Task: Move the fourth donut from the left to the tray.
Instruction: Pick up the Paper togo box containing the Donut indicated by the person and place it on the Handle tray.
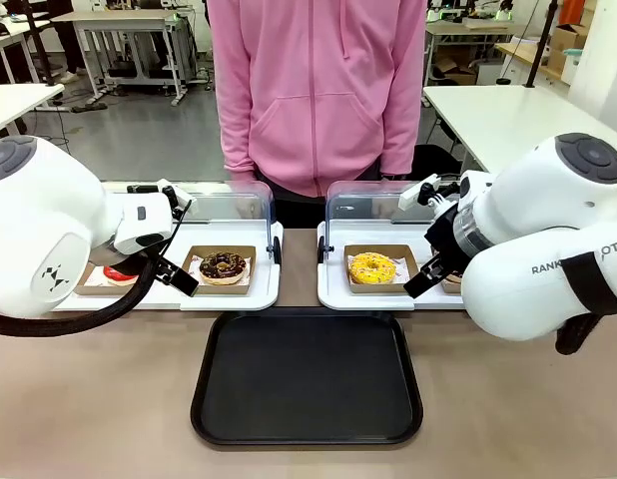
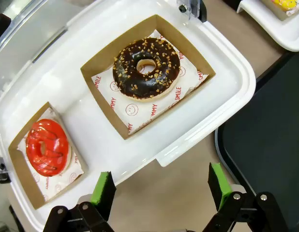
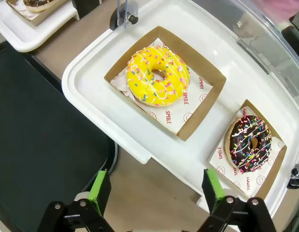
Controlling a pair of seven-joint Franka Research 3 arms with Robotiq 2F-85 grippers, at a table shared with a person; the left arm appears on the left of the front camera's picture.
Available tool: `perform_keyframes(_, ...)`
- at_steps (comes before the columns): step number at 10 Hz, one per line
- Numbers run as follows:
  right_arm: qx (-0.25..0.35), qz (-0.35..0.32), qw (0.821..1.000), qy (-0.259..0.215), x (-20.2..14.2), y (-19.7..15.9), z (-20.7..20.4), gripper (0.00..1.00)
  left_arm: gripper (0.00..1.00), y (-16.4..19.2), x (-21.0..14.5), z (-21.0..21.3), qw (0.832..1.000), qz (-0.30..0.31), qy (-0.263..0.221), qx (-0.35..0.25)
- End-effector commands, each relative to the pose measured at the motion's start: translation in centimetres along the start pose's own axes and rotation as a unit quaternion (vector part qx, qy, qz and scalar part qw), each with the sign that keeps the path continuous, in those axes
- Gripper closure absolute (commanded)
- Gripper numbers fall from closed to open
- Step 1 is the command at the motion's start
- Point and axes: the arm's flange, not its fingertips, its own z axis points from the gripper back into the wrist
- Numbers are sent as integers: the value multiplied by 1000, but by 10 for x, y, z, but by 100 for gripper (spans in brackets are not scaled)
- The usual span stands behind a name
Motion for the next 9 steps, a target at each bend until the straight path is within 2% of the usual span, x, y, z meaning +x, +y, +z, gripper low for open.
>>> perform_keyframes(1,0,0,1000,0,0,0,0,0,0,0,0,0,1000,0,0,0)
perform_keyframes(2,40,17,999,-1,17,-11,21,0,0,14,17,24,999,-5,-24,-25)
perform_keyframes(4,62,4,998,-34,35,-46,70,0,0,48,32,75,997,-8,-19,-68)
perform_keyframes(5,88,-7,995,-50,34,-74,96,0,0,70,31,100,995,-16,-18,-96)
perform_keyframes(7,141,-28,985,-93,15,-135,130,0,0,122,20,137,986,-63,-33,-153)
perform_keyframes(9,209,-25,966,-149,-22,-198,148,0,0,176,-7,164,965,-96,-81,-229)
